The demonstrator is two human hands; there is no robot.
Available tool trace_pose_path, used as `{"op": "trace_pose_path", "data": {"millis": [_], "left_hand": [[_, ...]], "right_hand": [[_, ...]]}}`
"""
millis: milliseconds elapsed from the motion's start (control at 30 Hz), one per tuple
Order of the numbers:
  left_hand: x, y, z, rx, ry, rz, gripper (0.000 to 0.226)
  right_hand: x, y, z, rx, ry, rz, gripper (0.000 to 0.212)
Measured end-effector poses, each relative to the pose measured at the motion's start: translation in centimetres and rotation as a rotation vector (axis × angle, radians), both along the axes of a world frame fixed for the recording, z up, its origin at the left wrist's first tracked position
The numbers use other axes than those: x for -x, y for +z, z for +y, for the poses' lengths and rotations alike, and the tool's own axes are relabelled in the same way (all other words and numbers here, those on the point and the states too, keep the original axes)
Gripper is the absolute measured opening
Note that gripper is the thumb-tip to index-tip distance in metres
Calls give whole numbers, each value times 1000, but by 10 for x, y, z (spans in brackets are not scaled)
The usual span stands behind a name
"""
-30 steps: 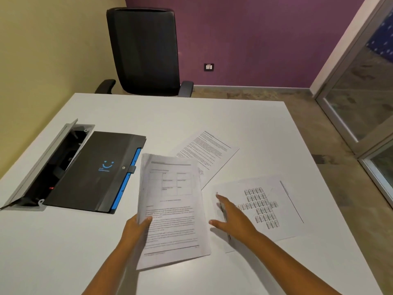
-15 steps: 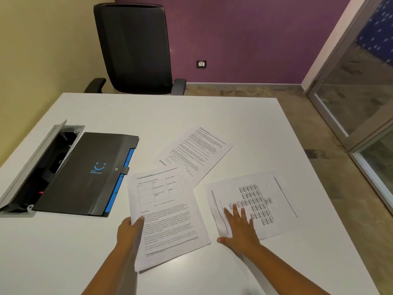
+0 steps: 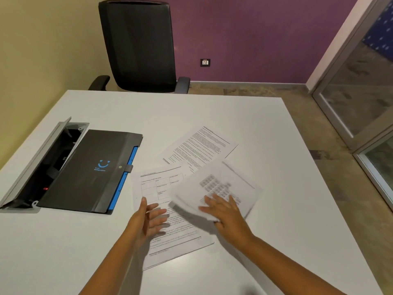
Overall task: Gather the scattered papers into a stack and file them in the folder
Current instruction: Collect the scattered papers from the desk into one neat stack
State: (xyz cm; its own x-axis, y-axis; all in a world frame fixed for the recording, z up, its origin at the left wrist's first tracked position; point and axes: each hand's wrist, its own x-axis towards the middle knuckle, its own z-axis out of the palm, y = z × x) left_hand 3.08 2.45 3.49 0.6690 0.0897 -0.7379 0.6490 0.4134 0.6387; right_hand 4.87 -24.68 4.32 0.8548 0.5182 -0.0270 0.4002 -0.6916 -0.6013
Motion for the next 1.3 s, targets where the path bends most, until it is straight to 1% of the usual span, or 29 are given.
{"op": "trace_pose_path", "data": {"millis": [33,67,133,167,233,300,367,433,500,567,667,767,833,900,967,1033,1100,1200,1300], "left_hand": [[1,1,-1,42,-40,5,57],[2,0,-2,36,-100,12,57],[5,-1,-7,-49,-217,23,49],[5,-3,-9,-99,-246,21,45],[5,-11,-7,-185,-210,19,35],[6,-18,0,-241,-90,15,25],[10,-26,11,-305,-6,8,22],[18,-36,18,-347,-4,5,21],[23,-43,21,-356,-14,14,20],[24,-47,22,-365,-12,19,17],[23,-49,20,-402,-6,23,11],[23,-47,18,-434,-28,23,11],[23,-47,19,-439,-30,28,8],[22,-47,19,-444,-34,28,4],[22,-48,20,-440,-36,28,5],[23,-49,20,-436,-38,29,11],[23,-50,20,-434,-41,27,17],[24,-50,20,-416,-21,15,18],[24,-49,18,-405,-6,-1,18]], "right_hand": [[-1,-2,4,52,81,-19,57],[-3,-3,9,96,159,-27,56],[-5,-6,18,154,301,-18,58],[-7,-7,23,174,352,-9,58],[-13,-9,29,229,378,2,58],[-24,-11,30,307,298,33,68],[-37,-15,26,384,155,101,75],[-54,-18,21,475,-4,169,82],[-71,-21,19,567,-84,199,83],[-85,-26,18,620,-79,186,80],[-98,-31,22,634,-43,144,78],[-108,-32,34,647,14,139,76],[-110,-32,41,656,42,169,75],[-110,-33,44,649,3,203,71],[-110,-32,43,734,-11,149,69],[-112,-30,39,798,-32,137,70],[-111,-29,28,807,-73,151,72],[-103,-30,3,806,-94,163,73],[-87,-33,-23,794,-131,203,65]]}}
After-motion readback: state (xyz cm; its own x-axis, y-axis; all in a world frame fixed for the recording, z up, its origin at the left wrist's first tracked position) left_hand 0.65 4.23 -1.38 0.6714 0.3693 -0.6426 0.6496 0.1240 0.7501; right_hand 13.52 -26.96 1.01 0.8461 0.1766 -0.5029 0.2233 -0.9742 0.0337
